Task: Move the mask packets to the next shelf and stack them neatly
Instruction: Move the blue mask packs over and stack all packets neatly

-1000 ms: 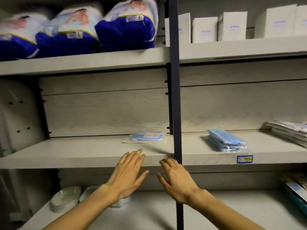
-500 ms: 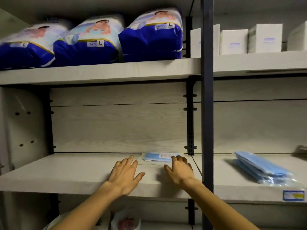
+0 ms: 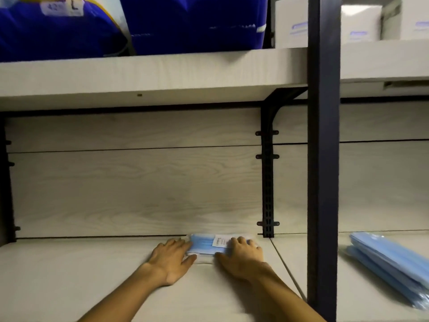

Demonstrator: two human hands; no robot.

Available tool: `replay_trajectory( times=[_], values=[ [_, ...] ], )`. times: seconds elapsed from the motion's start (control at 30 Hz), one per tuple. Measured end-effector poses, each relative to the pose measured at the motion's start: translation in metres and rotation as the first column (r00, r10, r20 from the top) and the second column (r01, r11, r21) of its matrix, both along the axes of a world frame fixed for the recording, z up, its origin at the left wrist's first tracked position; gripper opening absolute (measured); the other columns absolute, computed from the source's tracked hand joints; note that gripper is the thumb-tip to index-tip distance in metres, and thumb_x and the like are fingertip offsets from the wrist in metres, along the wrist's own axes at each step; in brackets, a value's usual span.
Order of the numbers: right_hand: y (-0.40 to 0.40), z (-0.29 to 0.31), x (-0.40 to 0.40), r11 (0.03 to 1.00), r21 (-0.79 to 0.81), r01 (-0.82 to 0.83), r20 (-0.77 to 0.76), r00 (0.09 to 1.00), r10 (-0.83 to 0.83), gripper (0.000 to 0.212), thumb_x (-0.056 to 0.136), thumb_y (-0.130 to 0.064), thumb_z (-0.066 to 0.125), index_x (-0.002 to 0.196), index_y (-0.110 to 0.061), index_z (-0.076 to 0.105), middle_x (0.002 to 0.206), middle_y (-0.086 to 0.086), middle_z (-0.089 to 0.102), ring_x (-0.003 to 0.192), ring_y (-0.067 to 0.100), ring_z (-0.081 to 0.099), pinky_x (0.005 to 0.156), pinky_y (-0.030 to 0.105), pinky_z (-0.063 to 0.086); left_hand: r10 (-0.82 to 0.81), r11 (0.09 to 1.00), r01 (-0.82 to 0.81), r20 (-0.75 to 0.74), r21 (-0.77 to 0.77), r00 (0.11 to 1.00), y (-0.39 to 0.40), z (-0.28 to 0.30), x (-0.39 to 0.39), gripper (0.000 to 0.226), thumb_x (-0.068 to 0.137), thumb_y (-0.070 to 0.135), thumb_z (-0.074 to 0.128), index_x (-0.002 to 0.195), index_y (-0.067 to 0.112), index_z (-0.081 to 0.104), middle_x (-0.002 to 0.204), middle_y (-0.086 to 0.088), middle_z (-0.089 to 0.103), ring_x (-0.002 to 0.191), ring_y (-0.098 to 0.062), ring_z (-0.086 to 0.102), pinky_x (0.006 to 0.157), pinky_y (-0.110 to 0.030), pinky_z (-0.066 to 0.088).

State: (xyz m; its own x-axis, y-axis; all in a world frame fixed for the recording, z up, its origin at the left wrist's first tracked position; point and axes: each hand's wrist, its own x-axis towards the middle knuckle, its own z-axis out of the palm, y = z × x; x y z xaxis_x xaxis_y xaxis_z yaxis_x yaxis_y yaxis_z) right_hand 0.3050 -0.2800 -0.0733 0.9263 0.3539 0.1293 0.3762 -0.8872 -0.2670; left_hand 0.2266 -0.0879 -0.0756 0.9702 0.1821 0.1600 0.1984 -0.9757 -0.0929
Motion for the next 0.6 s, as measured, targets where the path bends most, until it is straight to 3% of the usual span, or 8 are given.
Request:
replay_trajectory(
  times=[0.1, 0.2, 0.27, 0.33, 0.4, 0.5, 0.6],
  values=[
    [0.006, 0.017, -0.016, 0.99, 0.144, 0.008, 0.067, 0.998, -0.018, 0.063, 0.085, -0.071, 0.046, 0.103, -0.014, 0.066, 0.107, 0.009, 0.069, 0.102, 0.029, 0.066, 0.081, 0.033, 0.05, 0.023, 1.0, -0.024, 0.087, 0.002, 0.996, 0.011, -0.001, 0.004, 0.076, 0.085, 0.064, 0.008, 0.129, 0.025, 0.057, 0.142, 0.001, 0.056, 0.131, -0.02, 0.049, 0.106, -0.035, 0.038],
    [0.019, 0.019, -0.035, 0.994, 0.102, -0.035, 0.091, 0.995, 0.026, 0.04, 0.082, -0.053, 0.056, 0.086, -0.015, 0.067, 0.094, 0.009, 0.072, 0.098, 0.03, 0.07, 0.072, 0.03, 0.046, 0.108, 0.991, -0.101, 0.07, -0.091, 0.992, 0.028, 0.001, -0.001, 0.068, 0.094, 0.064, 0.019, 0.139, 0.026, 0.052, 0.16, -0.005, 0.037, 0.143, -0.023, 0.039, 0.113, -0.038, 0.035],
    [0.025, 0.012, -0.043, 0.991, 0.127, -0.042, 0.042, 0.998, 0.037, 0.045, 0.082, -0.055, 0.055, 0.092, -0.014, 0.07, 0.105, 0.008, 0.072, 0.104, 0.029, 0.067, 0.079, 0.031, 0.048, 0.152, 0.983, -0.14, 0.098, -0.12, 0.984, 0.034, 0.001, -0.009, 0.06, 0.101, 0.058, 0.029, 0.15, 0.026, 0.042, 0.163, -0.005, 0.03, 0.145, -0.024, 0.036, 0.115, -0.039, 0.034],
    [0.031, 0.005, -0.048, 0.987, 0.138, -0.082, -0.022, 0.996, 0.086, 0.071, 0.082, -0.075, 0.045, 0.106, -0.013, 0.072, 0.117, 0.008, 0.068, 0.115, 0.03, 0.059, 0.092, 0.037, 0.046, 0.207, 0.97, -0.185, 0.135, -0.158, 0.969, 0.036, 0.002, -0.021, 0.061, 0.102, 0.059, 0.027, 0.15, 0.024, 0.042, 0.154, -0.004, 0.041, 0.139, -0.024, 0.042, 0.112, -0.039, 0.037],
    [0.037, 0.002, -0.055, 0.989, 0.092, -0.12, -0.066, 0.99, 0.126, 0.085, 0.08, -0.086, 0.035, 0.111, -0.016, 0.072, 0.122, 0.01, 0.066, 0.119, 0.031, 0.053, 0.098, 0.042, 0.042, 0.268, 0.951, -0.247, 0.097, -0.188, 0.958, 0.037, 0.0, -0.036, 0.064, 0.101, 0.063, 0.024, 0.146, 0.025, 0.047, 0.147, -0.004, 0.05, 0.134, -0.025, 0.047, 0.108, -0.04, 0.039],
    [0.044, -0.003, -0.076, 0.979, 0.063, -0.196, -0.098, 0.975, 0.201, 0.074, 0.086, -0.077, 0.04, 0.118, -0.017, 0.069, 0.13, 0.01, 0.06, 0.122, 0.031, 0.05, 0.104, 0.045, 0.037, 0.32, 0.915, -0.31, -0.004, -0.259, 0.948, 0.034, -0.005, -0.059, 0.069, 0.098, 0.069, 0.021, 0.153, 0.029, 0.037, 0.146, -0.004, 0.055, 0.128, -0.027, 0.054, 0.102, -0.039, 0.046],
    [0.048, -0.007, -0.096, 0.964, 0.16, -0.214, -0.114, 0.966, 0.234, 0.05, 0.092, -0.058, 0.049, 0.111, -0.017, 0.07, 0.122, 0.007, 0.067, 0.115, 0.029, 0.058, 0.101, 0.04, 0.045, 0.311, 0.876, -0.281, 0.015, -0.392, 0.95, 0.027, -0.008, -0.082, 0.073, 0.095, 0.074, 0.025, 0.156, 0.033, 0.03, 0.15, -0.001, 0.053, 0.127, -0.027, 0.057, 0.103, -0.039, 0.048]
  ],
)
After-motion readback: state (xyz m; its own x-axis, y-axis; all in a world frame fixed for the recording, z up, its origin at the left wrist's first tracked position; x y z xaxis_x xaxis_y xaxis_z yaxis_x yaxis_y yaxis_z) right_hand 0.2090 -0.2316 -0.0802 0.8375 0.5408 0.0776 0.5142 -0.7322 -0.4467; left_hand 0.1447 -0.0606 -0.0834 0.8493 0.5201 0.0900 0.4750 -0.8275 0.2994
